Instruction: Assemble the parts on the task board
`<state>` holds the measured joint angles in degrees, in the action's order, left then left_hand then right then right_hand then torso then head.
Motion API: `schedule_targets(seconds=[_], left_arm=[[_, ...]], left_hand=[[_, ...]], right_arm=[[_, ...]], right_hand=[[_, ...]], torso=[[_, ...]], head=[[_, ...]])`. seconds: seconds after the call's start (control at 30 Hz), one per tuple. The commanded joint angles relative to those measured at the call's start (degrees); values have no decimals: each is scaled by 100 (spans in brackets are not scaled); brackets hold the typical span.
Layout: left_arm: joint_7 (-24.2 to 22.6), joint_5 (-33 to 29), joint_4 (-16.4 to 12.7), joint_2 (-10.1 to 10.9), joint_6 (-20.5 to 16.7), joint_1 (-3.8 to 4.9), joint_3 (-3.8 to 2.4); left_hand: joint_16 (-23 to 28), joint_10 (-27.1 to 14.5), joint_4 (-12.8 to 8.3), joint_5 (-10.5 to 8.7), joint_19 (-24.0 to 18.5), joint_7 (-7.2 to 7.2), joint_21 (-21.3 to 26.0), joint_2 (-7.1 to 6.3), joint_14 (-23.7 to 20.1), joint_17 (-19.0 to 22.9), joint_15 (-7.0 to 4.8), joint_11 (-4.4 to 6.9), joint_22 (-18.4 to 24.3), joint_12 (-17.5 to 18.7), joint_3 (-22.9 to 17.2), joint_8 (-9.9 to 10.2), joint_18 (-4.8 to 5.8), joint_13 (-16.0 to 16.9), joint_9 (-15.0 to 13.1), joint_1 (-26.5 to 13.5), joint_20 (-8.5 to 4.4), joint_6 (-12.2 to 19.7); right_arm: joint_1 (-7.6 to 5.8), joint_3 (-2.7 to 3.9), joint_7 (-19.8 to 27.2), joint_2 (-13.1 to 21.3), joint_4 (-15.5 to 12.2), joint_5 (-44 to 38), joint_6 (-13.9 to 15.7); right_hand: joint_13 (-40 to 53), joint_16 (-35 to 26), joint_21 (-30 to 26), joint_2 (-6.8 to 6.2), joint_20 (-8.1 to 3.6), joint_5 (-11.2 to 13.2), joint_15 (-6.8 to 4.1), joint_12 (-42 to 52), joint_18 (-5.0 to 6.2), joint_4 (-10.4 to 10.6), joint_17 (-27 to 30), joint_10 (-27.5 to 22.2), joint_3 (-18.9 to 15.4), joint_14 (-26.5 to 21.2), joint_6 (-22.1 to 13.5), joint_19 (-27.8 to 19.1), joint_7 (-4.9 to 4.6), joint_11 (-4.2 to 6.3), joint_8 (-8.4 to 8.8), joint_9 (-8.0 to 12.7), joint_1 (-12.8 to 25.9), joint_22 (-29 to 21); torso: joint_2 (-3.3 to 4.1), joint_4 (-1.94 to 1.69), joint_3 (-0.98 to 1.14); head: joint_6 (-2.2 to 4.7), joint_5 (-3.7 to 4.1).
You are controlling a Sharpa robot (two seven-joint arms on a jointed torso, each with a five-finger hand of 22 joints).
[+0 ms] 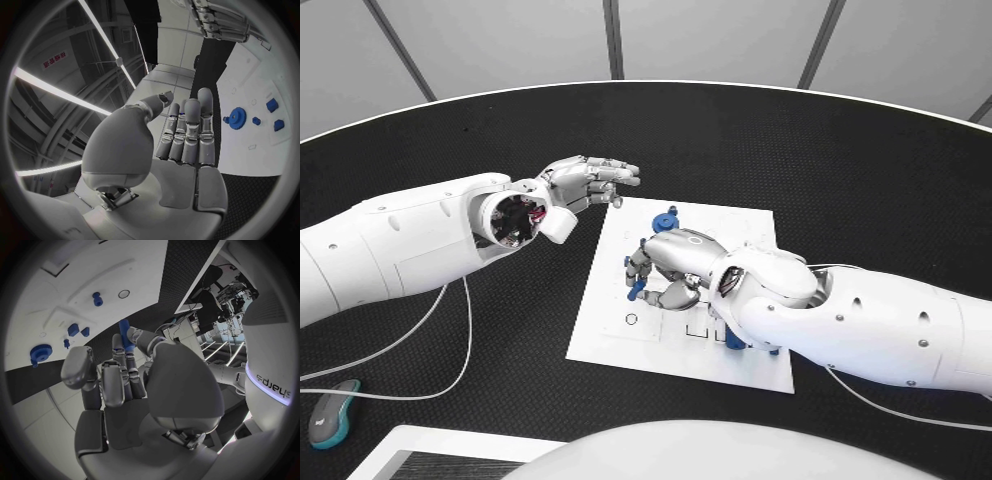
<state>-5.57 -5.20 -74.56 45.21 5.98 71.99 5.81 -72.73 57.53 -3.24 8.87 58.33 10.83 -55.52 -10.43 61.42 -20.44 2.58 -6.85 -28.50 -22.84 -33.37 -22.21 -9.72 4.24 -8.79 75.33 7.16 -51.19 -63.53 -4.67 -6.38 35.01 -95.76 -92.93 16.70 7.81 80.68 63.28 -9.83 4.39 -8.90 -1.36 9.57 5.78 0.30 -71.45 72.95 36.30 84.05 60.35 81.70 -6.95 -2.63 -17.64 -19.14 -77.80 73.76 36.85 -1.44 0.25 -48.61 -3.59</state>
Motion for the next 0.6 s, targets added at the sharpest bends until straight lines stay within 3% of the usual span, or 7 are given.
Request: schedule_targets(seconds=[0.03, 0.3, 0.6], left_arm=[[3, 0, 2, -8, 4, 0, 0], [6, 1, 2, -5, 3, 0, 0], [9, 1, -3, -1, 3, 0, 0]], left_hand=[[-15, -10, 11, 11, 18, 11, 8, 32, -53, 6, -6, -16, 8, 21, 41, 25, -91, -4, 10, 30, 37, 7], [-15, -10, 11, 11, 18, 11, 8, 32, -53, 6, -6, -16, 8, 21, 41, 25, -91, -4, 10, 30, 37, 7], [-15, -10, 11, 11, 18, 11, 8, 32, -53, 6, -6, -16, 8, 21, 41, 25, -91, -4, 10, 30, 37, 7]], right_arm=[[52, -20, 10, -114, 122, 0, -79], [135, -61, 25, -215, 277, 0, -241], [159, -75, 16, -254, 324, 0, -328]], right_hand=[[7, -8, -36, 56, -36, -19, -34, -32, -18, -35, 5, 22, -7, 264, 6, -4, -28, -24, -10, -3, -17, -8], [9, -6, -45, 59, -36, -21, -32, -41, -17, -36, 3, 17, -6, 265, -4, -7, -32, -29, -7, -5, -11, -12], [11, -9, -49, 59, -35, -21, -30, -45, -17, -38, 9, 14, -8, 263, -9, -8, -34, -31, -5, -6, -8, -14]], torso=[[2, 4, 5], [7, 2, 14], [4, 0, 8]], head=[[-36, -48], [-87, -97], [-127, -114]])
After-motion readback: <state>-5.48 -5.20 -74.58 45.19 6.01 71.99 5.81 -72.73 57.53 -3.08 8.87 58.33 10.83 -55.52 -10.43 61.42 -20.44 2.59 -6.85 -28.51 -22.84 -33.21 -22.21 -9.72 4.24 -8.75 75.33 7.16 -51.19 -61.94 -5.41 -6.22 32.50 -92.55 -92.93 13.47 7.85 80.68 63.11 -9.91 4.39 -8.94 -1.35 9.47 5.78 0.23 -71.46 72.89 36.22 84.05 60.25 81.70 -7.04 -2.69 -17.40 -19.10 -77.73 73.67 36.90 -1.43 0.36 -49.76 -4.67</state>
